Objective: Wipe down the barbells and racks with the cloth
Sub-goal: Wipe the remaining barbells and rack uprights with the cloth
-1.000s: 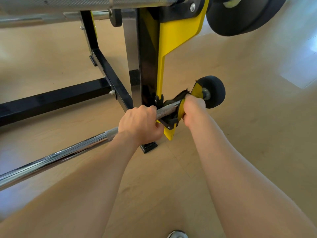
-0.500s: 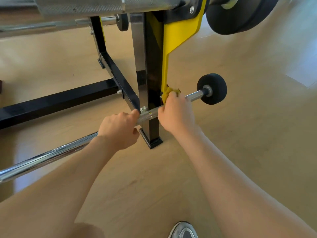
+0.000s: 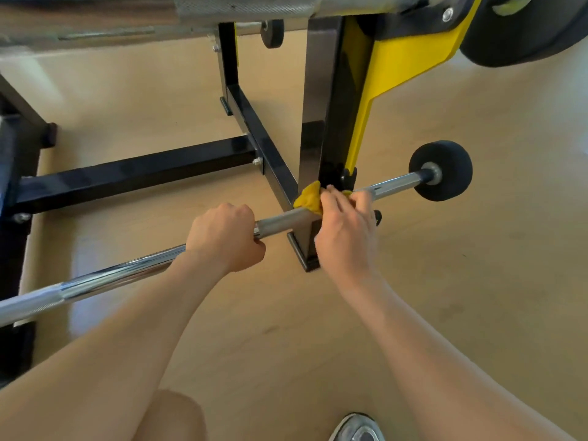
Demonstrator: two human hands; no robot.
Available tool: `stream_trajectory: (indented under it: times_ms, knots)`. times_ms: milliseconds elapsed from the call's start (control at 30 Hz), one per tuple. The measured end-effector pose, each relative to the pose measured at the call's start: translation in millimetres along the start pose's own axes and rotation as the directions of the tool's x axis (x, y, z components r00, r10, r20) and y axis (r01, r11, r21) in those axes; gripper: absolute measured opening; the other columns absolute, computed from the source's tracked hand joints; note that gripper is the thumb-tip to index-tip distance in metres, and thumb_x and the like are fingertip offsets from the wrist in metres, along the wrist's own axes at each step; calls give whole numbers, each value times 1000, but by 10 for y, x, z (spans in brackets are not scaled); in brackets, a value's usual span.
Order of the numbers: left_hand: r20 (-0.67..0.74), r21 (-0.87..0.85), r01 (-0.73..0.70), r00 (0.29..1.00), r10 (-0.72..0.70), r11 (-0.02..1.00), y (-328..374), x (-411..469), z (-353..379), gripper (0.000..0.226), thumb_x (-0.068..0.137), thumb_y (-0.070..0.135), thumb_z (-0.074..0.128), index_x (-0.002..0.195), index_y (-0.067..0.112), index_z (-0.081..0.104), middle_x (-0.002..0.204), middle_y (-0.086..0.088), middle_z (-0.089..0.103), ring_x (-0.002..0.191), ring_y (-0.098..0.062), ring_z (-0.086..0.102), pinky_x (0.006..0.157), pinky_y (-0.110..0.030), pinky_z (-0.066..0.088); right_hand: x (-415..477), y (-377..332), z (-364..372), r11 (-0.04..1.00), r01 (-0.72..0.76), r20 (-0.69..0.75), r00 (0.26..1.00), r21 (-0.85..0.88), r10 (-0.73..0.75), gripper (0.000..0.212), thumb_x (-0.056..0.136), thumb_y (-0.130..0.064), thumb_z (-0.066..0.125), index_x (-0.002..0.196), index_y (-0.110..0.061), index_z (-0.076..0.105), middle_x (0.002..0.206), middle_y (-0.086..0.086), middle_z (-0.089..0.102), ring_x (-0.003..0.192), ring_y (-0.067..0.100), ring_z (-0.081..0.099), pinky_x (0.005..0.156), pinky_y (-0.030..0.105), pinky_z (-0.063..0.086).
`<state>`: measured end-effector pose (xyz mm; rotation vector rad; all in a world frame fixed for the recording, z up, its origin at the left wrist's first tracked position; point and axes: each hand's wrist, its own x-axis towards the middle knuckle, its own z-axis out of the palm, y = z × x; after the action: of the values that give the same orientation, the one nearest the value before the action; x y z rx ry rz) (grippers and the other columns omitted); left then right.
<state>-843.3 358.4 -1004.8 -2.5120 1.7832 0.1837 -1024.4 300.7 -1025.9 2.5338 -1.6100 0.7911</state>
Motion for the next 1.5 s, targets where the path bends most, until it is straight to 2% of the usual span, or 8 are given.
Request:
stream_trajectory:
  times_ms: [233, 400, 567, 700, 967, 1133, 1233, 1500]
  knots:
    - [11, -212, -110, 993, 115, 971, -134, 73, 5, 19, 83, 35, 78, 91, 26, 63, 83, 6, 64, 70, -10, 59, 58, -25, 51, -209, -318, 16, 919, 257, 112, 947, 301, -301, 27, 103, -8, 54, 124, -15, 68, 124, 2, 72, 96, 20, 57, 84, 35, 59]
    - [-1, -291, -85, 996, 89, 953, -102, 82, 22, 46, 79, 34, 86, 108, 31, 51, 90, 9, 57, 75, -10, 56, 58, -23, 46, 50, -175, -19, 989, -103, 17, 995, 107, 102, 25, 100, -24, 57, 116, -10, 69, 114, 8, 76, 105, 28, 71, 92, 43, 61]
    - [-69, -341, -167, 986, 152, 925, -169, 55, 68, 51, 76, 27, 83, 113, 31, 47, 88, 9, 62, 72, -9, 59, 58, -27, 54, -225, -421, 44, 856, 254, 92, 940, 451, -328, 25, 102, -7, 57, 123, -7, 69, 127, 7, 72, 111, 20, 69, 98, 35, 57]
    - [2, -423, -130, 989, 145, 897, -147, 9, -3, 68, 77, 23, 84, 130, 35, 43, 97, 10, 64, 80, -11, 65, 67, -28, 60, -18, -65, 80, 959, -1, -26, 1000, 282, 9, 32, 103, -19, 59, 132, -8, 66, 128, 5, 73, 120, 20, 69, 102, 40, 58]
    - [-49, -775, -58, 998, 32, 629, -159, -36, -125, 41, 93, 36, 39, 90, 4, 64, 80, -12, 61, 76, -25, 56, 68, -40, 50, -476, -502, 40, 755, 249, -53, 960, 606, -274, 24, 96, 6, 64, 118, 0, 74, 110, 8, 77, 98, 11, 72, 97, 8, 48]
    - [-20, -744, -4, 1000, -16, 668, -22, -19, -90, 42, 111, 43, 34, 107, 21, 69, 99, 2, 70, 93, -14, 62, 81, -32, 55, -275, -280, 27, 805, -102, -158, 959, 585, 236, 34, 103, -8, 62, 137, -8, 66, 107, -6, 74, 96, 1, 66, 90, 15, 56]
    - [-51, -640, -42, 999, 12, 767, 21, -14, -51, 43, 109, 48, 30, 107, 27, 68, 99, 5, 69, 90, -12, 60, 80, -35, 57, -442, -693, -28, 523, -368, 54, 852, 769, 520, 54, 100, 2, 59, 151, -11, 50, 135, -4, 65, 126, 1, 58, 104, 11, 47]
    - [-78, -602, -89, 996, 53, 793, -50, -18, -6, 40, 109, 45, 32, 101, 29, 67, 95, 5, 68, 87, -10, 56, 76, -35, 52, -317, -711, -113, -266, -591, 539, 351, 762, 766, 58, 94, 17, 44, 122, -31, 60, 114, -5, 67, 97, 8, 68, 75, 17, 60]
